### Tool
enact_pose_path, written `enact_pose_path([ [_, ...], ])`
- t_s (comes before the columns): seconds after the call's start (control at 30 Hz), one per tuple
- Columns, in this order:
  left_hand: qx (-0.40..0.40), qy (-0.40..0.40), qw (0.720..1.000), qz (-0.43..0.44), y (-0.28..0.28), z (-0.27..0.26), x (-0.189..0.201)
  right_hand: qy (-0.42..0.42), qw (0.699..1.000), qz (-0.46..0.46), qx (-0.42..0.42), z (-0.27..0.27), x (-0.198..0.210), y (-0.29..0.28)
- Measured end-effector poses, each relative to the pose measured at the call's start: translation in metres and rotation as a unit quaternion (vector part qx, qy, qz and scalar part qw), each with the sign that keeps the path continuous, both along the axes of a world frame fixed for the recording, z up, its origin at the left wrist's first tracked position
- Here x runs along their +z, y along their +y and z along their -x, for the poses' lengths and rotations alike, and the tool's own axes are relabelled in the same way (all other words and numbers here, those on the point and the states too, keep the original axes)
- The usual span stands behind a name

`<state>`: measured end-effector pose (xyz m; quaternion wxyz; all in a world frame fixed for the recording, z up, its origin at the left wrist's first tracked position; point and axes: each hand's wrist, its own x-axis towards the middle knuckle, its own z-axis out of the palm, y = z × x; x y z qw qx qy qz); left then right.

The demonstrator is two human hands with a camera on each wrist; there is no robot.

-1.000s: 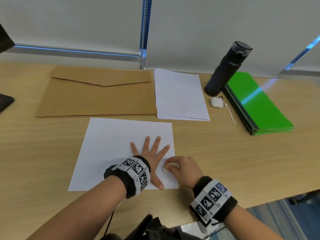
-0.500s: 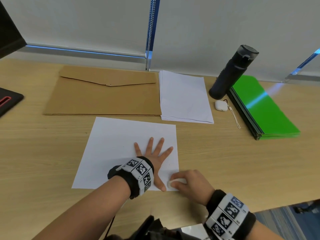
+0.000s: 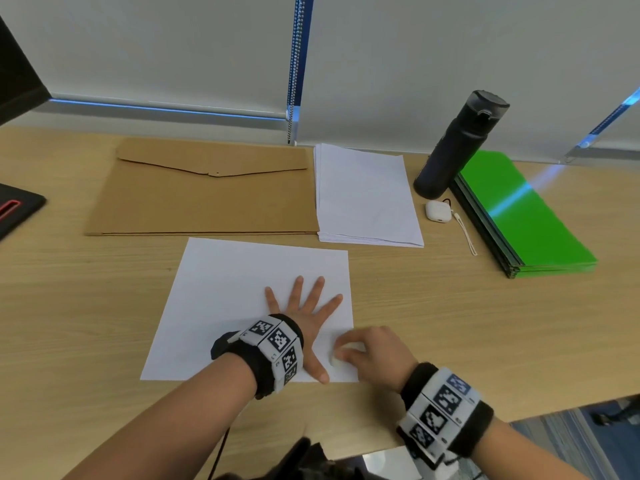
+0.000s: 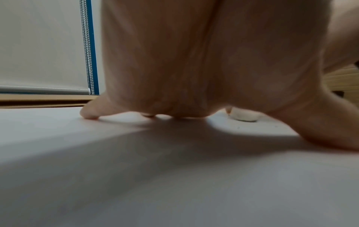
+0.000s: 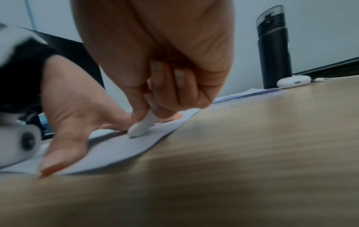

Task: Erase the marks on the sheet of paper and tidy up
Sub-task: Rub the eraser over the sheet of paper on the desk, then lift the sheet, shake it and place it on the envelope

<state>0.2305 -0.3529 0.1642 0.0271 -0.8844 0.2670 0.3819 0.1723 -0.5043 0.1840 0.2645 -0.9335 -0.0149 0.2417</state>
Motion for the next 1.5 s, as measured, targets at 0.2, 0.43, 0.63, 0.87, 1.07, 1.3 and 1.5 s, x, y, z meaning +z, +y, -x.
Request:
enact_pose_path([
  [0.2, 0.001, 0.002, 1.0, -0.002, 0.0, 0.0, 0.001, -0.032, 0.998, -0.037, -0.032, 0.011, -0.01, 0.003],
  [0.43, -0.001, -0.001, 1.0, 0.001, 0.0, 0.0, 0.002, -0.055, 0.998, -0.027, -0.026, -0.007, -0.007, 0.012],
  [0.63, 0.004, -0.011, 1.0, 0.003, 0.0, 0.0, 0.0, 0.0, 0.999, -0.007, 0.031, 0.013, -0.011, -0.003],
  [0.87, 0.058, 0.024, 0.992, 0.106, 0.018, -0.018, 0.013, -0.043, 0.945, -0.214, -0.245, -0.012, -0.005, -0.021],
  [1.07, 0.332, -0.093, 0.896, 0.281, 0.084, -0.045, 0.03, -0.009, 0.85, -0.335, -0.405, -0.034, -0.012, -0.019],
  [1.3, 0.481, -0.131, 0.864, 0.077, 0.137, -0.049, 0.021, -0.009, 0.886, -0.301, -0.353, -0.068, -0.012, -0.001],
  [1.5, 0.507, -0.116, 0.854, 0.024, 0.133, -0.057, 0.021, -0.013, 0.921, -0.249, -0.299, -0.091, -0.01, 0.018],
])
